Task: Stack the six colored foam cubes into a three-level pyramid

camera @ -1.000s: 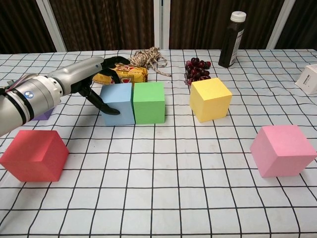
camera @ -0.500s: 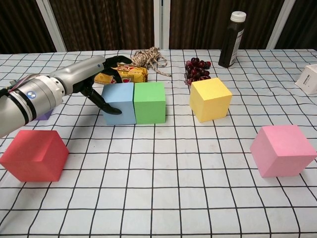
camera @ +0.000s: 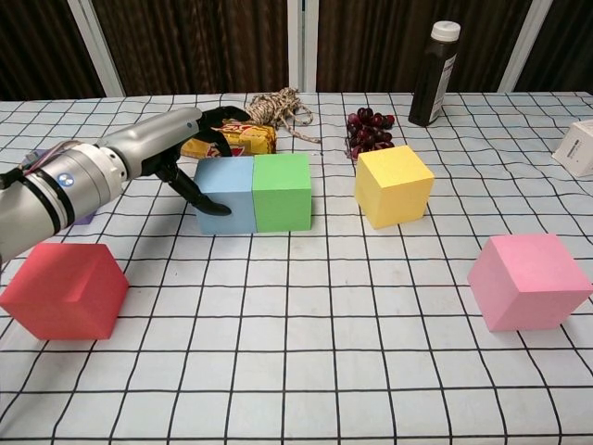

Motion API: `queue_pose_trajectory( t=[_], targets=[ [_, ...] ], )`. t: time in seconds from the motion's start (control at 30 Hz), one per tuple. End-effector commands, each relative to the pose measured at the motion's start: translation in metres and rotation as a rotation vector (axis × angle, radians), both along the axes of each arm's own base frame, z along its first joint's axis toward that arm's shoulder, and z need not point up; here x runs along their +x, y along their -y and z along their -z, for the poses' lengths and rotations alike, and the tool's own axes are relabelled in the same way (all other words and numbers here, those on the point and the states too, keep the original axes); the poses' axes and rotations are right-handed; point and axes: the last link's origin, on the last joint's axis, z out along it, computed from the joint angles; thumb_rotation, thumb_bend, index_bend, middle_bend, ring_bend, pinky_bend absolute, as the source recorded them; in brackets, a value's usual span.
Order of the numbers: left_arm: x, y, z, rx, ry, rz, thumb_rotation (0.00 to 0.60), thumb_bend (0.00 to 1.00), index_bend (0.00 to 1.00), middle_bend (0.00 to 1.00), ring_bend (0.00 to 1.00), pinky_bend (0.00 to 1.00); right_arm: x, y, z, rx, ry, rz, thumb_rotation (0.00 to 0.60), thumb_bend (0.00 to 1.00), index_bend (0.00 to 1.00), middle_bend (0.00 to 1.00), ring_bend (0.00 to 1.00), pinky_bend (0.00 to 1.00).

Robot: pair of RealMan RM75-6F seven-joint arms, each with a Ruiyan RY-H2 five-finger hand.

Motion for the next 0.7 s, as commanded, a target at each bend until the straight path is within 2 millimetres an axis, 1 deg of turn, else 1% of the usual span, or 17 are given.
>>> queue_pose_trajectory(
  t=[0.03,0.33,0.4,0.53,0.7],
  targets=[
    [0.0002,0.0004,0.0015,0.0,-0.001,0.001,0.6,0.06,0.08,0.44,0.06,0.02,-0.0001,0.0,0.0,0.001,0.0,0.0,0.6,0.01,0.0,0.0,0.0,0.0],
    [0.0022,0.0001,0.0031,-0.01,0.008,-0.002,0.6,0.06,0.08,0.43,0.06,0.02,-0.0008,-0.0001,0.0001,0.001,0.002,0.001,0.6,0.01,0.0,0.0,0.0,0.0],
    [0.0014,0.0002,0.0036,-0.014,0.005,-0.004,0.6,0.06,0.08,0.39,0.06,0.02,-0.001,-0.0002,-0.0001,0.001,0.002,0.002,0.6,0.01,0.0,0.0,0.0,0.0],
    [0.0008,0.001,0.005,-0.023,-0.001,-0.005,0.6,0.04,0.07,0.28,0.05,0.01,-0.001,0.0001,0.0007,0.005,0.0,0.003,0.6,0.01,0.0,0.0,0.0,0.0],
    [0.0013,0.0011,0.0052,-0.025,-0.001,-0.006,0.6,0.02,0.06,0.18,0.03,0.01,-0.0008,0.0002,0.0004,0.003,0.001,0.002,0.6,0.01,0.0,0.0,0.0,0.0]
  ],
)
